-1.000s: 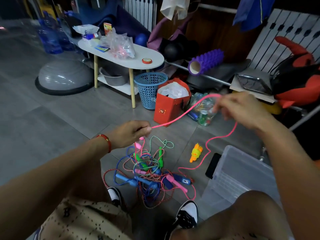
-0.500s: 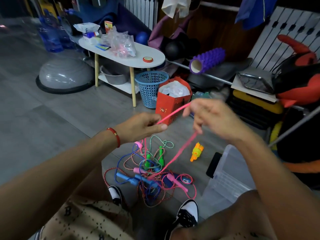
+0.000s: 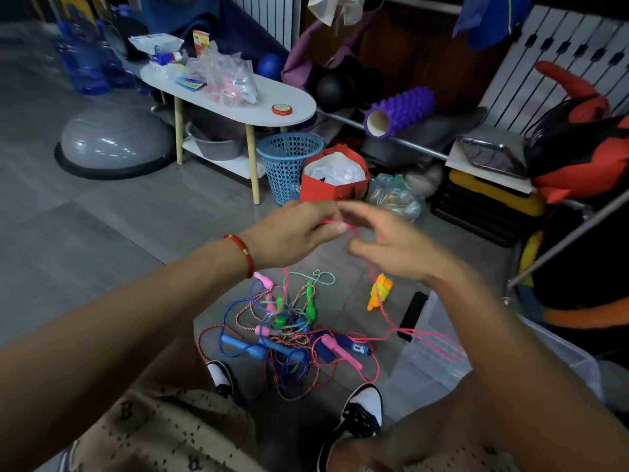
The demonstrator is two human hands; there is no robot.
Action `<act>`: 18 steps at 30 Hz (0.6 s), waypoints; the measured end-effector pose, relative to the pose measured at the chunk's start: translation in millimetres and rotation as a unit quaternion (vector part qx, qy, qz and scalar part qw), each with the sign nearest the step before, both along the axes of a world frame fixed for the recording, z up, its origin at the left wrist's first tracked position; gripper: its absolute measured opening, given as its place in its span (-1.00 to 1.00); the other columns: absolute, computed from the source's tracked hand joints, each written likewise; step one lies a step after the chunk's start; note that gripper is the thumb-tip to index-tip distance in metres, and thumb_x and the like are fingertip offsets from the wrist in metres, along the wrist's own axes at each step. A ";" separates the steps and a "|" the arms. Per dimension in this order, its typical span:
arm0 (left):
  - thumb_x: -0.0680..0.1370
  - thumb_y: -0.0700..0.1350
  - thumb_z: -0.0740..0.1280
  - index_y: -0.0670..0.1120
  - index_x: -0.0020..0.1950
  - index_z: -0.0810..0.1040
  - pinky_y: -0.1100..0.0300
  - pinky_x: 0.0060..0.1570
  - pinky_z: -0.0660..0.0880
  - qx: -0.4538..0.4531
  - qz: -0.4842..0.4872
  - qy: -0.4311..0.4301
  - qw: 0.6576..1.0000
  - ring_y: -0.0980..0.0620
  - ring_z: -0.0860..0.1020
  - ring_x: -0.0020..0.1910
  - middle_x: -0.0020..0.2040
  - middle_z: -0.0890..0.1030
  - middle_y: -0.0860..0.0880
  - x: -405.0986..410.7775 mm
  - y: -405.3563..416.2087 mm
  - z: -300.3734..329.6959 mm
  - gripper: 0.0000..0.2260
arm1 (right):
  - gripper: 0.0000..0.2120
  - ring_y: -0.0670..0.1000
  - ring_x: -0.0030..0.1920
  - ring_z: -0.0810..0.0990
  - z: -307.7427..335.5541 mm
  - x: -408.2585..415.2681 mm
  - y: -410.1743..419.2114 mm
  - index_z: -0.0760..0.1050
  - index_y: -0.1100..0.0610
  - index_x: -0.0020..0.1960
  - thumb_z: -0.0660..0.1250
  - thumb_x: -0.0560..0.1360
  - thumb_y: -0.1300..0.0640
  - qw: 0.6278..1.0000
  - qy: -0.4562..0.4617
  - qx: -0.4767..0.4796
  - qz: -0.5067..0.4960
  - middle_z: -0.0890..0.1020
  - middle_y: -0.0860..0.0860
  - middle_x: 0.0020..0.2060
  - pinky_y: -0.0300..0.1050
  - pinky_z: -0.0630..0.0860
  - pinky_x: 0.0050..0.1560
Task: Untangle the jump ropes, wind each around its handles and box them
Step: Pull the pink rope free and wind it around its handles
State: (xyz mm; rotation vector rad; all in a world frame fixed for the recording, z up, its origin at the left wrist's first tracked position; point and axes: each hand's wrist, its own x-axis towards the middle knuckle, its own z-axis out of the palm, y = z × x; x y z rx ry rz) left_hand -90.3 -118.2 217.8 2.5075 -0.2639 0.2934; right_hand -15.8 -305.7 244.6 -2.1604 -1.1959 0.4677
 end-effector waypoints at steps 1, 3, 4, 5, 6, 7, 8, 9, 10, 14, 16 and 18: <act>0.64 0.02 0.29 -0.03 -0.05 0.51 0.24 -0.23 0.30 0.005 0.010 0.004 1.000 0.17 0.46 -0.28 -0.25 0.55 0.09 3.4 -1.5 0.1 -0.85 | -0.67 -0.02 0.00 0.65 -4.2 -8.2 6.5 0.49 0.16 0.26 0.33 0.50 0.28 0.996 0.086 0.028 0.010 0.65 0.02 -0.01 -0.12 0.54 0.11; 0.64 0.08 0.28 0.00 -0.05 0.52 0.21 -0.22 0.35 -0.020 0.004 0.001 1.000 0.11 0.50 -0.27 -0.24 0.58 0.06 3.7 0.0 -1.4 -0.82 | -0.87 -0.02 -0.30 0.58 -5.4 -11.9 11.9 0.54 0.20 0.13 0.30 0.60 0.22 0.987 0.137 0.074 -0.025 0.59 -0.05 -0.28 0.07 0.58 -0.12; 0.63 0.11 0.26 0.02 -0.06 0.51 0.18 -0.22 0.39 -0.039 -0.011 -0.002 0.999 0.10 0.53 -0.25 -0.23 0.59 0.05 1.0 2.0 -2.5 -0.81 | -0.86 -0.07 -0.38 0.52 -2.8 -9.5 10.4 0.57 0.17 0.08 0.29 0.63 0.12 0.992 0.100 0.066 -0.036 0.55 -0.12 -0.36 0.09 0.57 -0.22; 0.63 0.12 0.24 0.01 -0.05 0.53 0.14 -0.22 0.43 -0.051 -0.025 -0.003 0.998 0.05 0.55 -0.23 -0.22 0.60 0.02 -1.9 3.3 -3.8 -0.78 | -0.81 -0.12 -0.43 0.47 1.6 -6.6 9.0 0.60 0.13 0.02 0.29 0.64 0.04 0.998 0.042 0.044 -0.032 0.53 -0.16 -0.41 0.07 0.55 -0.28; 0.64 0.10 0.24 -0.02 -0.05 0.54 0.13 -0.22 0.45 -0.061 -0.036 -0.001 0.997 0.03 0.55 -0.22 -0.22 0.59 0.00 -4.7 3.2 -5.7 -0.77 | -0.78 -0.14 -0.44 0.46 5.5 -3.3 8.1 0.62 0.09 -0.03 0.30 0.63 -0.02 0.999 -0.025 0.012 -0.023 0.51 -0.17 -0.45 0.01 0.52 -0.28; 0.65 0.06 0.26 -0.05 -0.06 0.55 0.16 -0.24 0.44 -0.075 -0.037 0.003 0.997 0.06 0.53 -0.25 -0.24 0.58 0.01 -6.6 2.5 -9.2 -0.78 | -0.76 -0.15 -0.42 0.46 10.7 -1.6 6.7 0.64 0.07 -0.06 0.31 0.61 -0.06 0.996 -0.087 -0.014 -0.018 0.50 -0.16 -0.47 -0.06 0.47 -0.27; 0.65 0.02 0.28 -0.07 -0.09 0.54 0.21 -0.27 0.41 -0.091 -0.029 0.009 0.995 0.13 0.48 -0.30 -0.29 0.54 0.05 -8.1 1.7 -13.3 -0.79 | -0.74 -0.16 -0.39 0.47 14.9 0.1 5.0 0.66 0.06 -0.09 0.31 0.61 -0.08 0.990 -0.134 -0.026 -0.019 0.49 -0.16 -0.48 -0.12 0.43 -0.26; 0.65 0.00 0.29 -0.07 -0.12 0.52 0.25 -0.29 0.38 -0.109 -0.016 0.020 0.994 0.18 0.43 -0.35 -0.33 0.50 0.10 -9.4 1.7 -18.6 -0.79 | -0.70 -0.18 -0.40 0.45 18.4 2.1 3.4 0.67 0.07 -0.13 0.29 0.62 -0.08 0.986 -0.162 -0.024 -0.024 0.48 -0.17 -0.50 -0.17 0.37 -0.29; 0.65 0.00 0.30 -0.09 -0.15 0.50 0.23 -0.32 0.39 -0.125 -0.002 0.036 0.991 0.19 0.40 -0.37 -0.36 0.47 0.10 -10.9 3.2 -26.1 -0.77 | -0.65 -0.18 -0.45 0.41 22.4 3.8 0.7 0.67 0.08 -0.19 0.27 0.64 -0.07 0.987 -0.156 0.000 -0.035 0.46 -0.18 -0.55 -0.23 0.31 -0.34; 0.64 0.09 0.27 -0.15 -0.18 0.46 -0.05 -0.23 0.52 -0.144 0.025 0.086 0.985 -0.03 0.51 -0.34 -0.33 0.55 -0.05 -22.8 19.9 -62.1 -0.65 | -0.57 -0.10 -0.59 0.16 37.8 23.4 -23.6 0.52 0.10 -0.35 0.25 0.65 -0.02 0.927 0.142 0.293 -0.188 0.28 -0.10 -0.63 -0.20 0.12 -0.50; 0.62 0.09 0.26 -0.14 -0.14 0.50 -0.08 -0.13 0.57 -0.167 0.041 0.109 0.979 -0.17 0.60 -0.22 -0.26 0.61 -0.10 -26.7 26.0 -76.5 -0.69 | -0.57 -0.10 -0.60 0.12 39.2 32.3 -34.1 0.44 0.10 -0.34 0.24 0.66 -0.04 0.850 0.262 0.398 -0.222 0.22 -0.07 -0.60 -0.23 0.14 -0.54; 0.63 -0.01 0.26 -0.07 -0.11 0.52 -0.07 -0.10 0.58 -0.163 0.054 0.118 0.978 -0.17 0.62 -0.19 -0.23 0.64 -0.09 -26.1 27.7 -82.3 -0.80 | -0.57 -0.08 -0.60 0.18 27.7 41.6 -40.0 0.43 0.10 -0.34 0.24 0.66 -0.05 0.841 0.274 0.399 -0.243 0.26 -0.03 -0.57 -0.16 0.32 -0.50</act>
